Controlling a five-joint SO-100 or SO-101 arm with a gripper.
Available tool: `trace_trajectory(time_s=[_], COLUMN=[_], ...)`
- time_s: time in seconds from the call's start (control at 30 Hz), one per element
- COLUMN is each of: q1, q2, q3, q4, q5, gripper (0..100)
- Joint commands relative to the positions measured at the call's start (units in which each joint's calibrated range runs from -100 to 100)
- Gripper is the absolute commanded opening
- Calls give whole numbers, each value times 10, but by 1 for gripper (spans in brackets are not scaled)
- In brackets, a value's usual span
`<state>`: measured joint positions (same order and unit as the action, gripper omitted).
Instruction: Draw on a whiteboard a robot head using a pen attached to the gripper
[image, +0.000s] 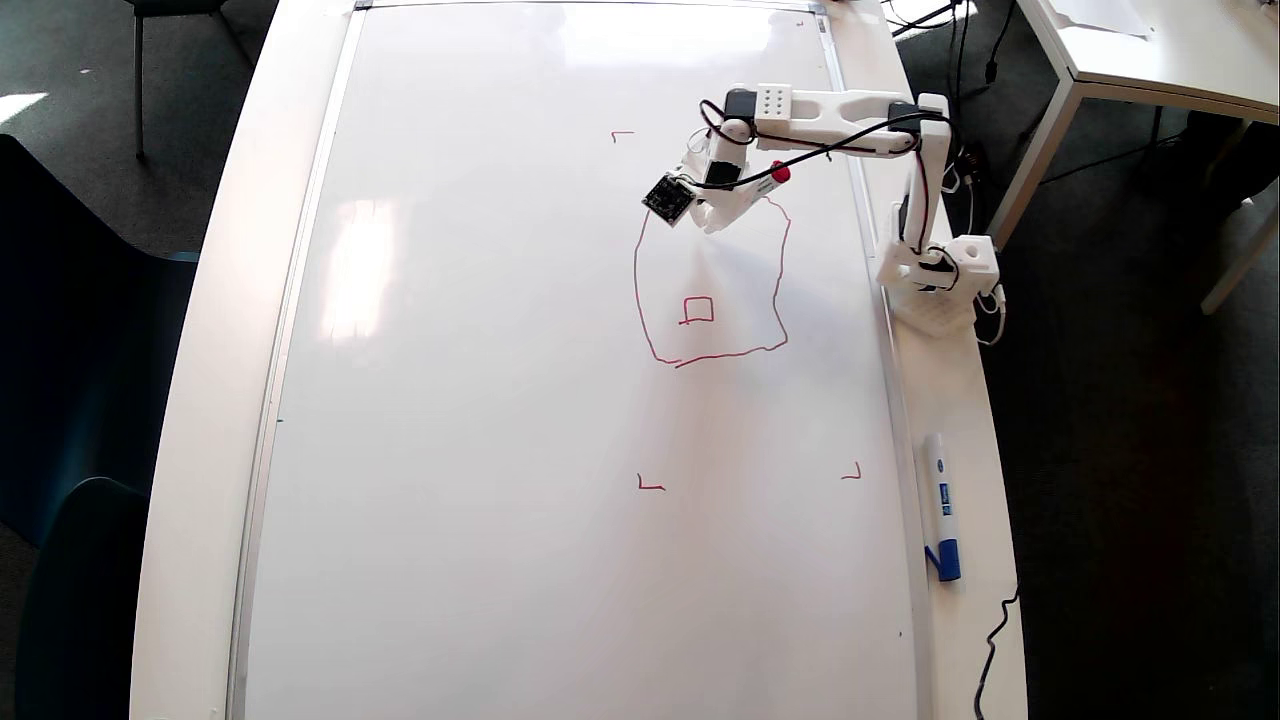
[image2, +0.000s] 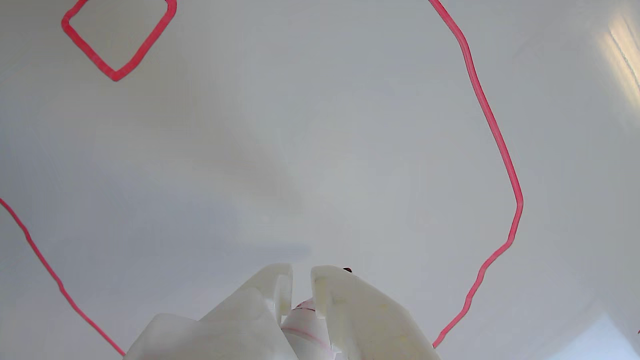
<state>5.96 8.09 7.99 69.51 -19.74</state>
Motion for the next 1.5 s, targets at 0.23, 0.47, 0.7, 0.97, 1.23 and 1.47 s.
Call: trace_trajectory(time_s=[0.23,0.47,0.7,0.97,1.23,1.47], q1=[1,-1,-1,1,-32,-68], q2=[10,36,50,87,86,80], q3=[-60,-96,-92,-97,-89,-89], q4=[-4,-4,-5,-5,-4,0], q5=[8,8,3,3,-11,-20], gripper=[1,1,1,1,1,1])
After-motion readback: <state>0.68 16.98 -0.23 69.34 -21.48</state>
